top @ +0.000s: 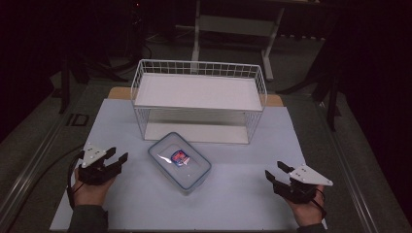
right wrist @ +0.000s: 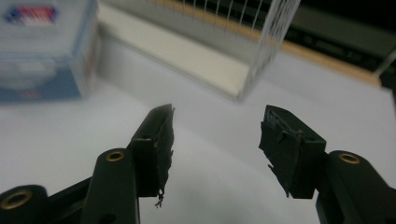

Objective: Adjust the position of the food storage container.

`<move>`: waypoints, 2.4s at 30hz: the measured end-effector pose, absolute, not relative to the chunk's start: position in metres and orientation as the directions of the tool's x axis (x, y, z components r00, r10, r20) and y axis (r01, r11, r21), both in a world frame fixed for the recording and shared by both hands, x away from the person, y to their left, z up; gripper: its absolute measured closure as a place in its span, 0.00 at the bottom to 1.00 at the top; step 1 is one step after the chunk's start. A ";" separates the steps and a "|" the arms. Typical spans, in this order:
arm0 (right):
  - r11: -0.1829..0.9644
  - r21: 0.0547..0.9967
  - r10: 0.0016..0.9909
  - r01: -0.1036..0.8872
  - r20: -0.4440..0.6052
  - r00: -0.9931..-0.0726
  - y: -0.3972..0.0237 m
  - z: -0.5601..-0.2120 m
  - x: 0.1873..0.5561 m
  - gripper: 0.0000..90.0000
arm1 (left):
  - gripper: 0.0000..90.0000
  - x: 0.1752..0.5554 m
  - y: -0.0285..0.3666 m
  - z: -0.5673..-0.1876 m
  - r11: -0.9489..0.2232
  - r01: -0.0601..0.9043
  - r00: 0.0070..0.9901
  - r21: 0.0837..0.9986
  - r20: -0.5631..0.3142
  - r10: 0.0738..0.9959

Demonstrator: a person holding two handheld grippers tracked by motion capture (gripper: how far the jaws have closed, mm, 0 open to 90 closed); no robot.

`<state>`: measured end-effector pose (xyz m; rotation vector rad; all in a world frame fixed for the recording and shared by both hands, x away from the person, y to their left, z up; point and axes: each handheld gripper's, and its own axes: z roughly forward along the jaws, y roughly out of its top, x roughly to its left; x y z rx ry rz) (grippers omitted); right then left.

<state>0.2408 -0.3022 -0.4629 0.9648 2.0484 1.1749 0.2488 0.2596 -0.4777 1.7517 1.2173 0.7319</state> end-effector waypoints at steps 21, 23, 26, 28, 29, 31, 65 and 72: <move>0.345 0.910 0.797 0.230 -0.155 -0.583 -0.277 -0.455 0.231 0.49 | 0.73 0.250 0.263 -0.460 -0.145 0.358 0.444 0.923 -0.031 0.896; 0.346 0.910 0.791 0.228 -0.152 -0.592 -0.273 -0.455 0.231 0.50 | 0.74 0.252 0.260 -0.459 -0.161 0.357 0.461 0.920 -0.024 0.887; 0.349 0.910 0.783 0.224 -0.152 -0.603 -0.266 -0.455 0.231 0.51 | 0.76 0.254 0.259 -0.459 -0.163 0.358 0.478 0.919 -0.030 0.878; 0.353 0.909 0.775 0.221 -0.151 -0.614 -0.260 -0.455 0.231 0.51 | 0.77 0.255 0.259 -0.459 -0.160 0.360 0.484 0.919 -0.037 0.874; 0.358 0.908 0.769 0.219 -0.153 -0.621 -0.258 -0.456 0.231 0.51 | 0.77 0.257 0.260 -0.460 -0.156 0.362 0.484 0.919 -0.043 0.874; 0.361 0.907 0.761 0.218 -0.151 -0.631 -0.252 -0.456 0.230 0.51 | 0.81 0.258 0.260 -0.460 -0.152 0.364 0.483 0.919 -0.046 0.875; 0.432 0.873 0.630 0.227 -0.112 -0.768 -0.187 -0.475 0.228 0.66 | 0.99 0.319 0.224 -0.493 -0.219 0.447 0.557 0.868 -0.078 0.827; 0.462 0.852 0.600 0.247 -0.095 -0.794 -0.175 -0.483 0.231 0.72 | 0.99 0.326 0.219 -0.502 -0.235 0.473 0.563 0.849 -0.086 0.822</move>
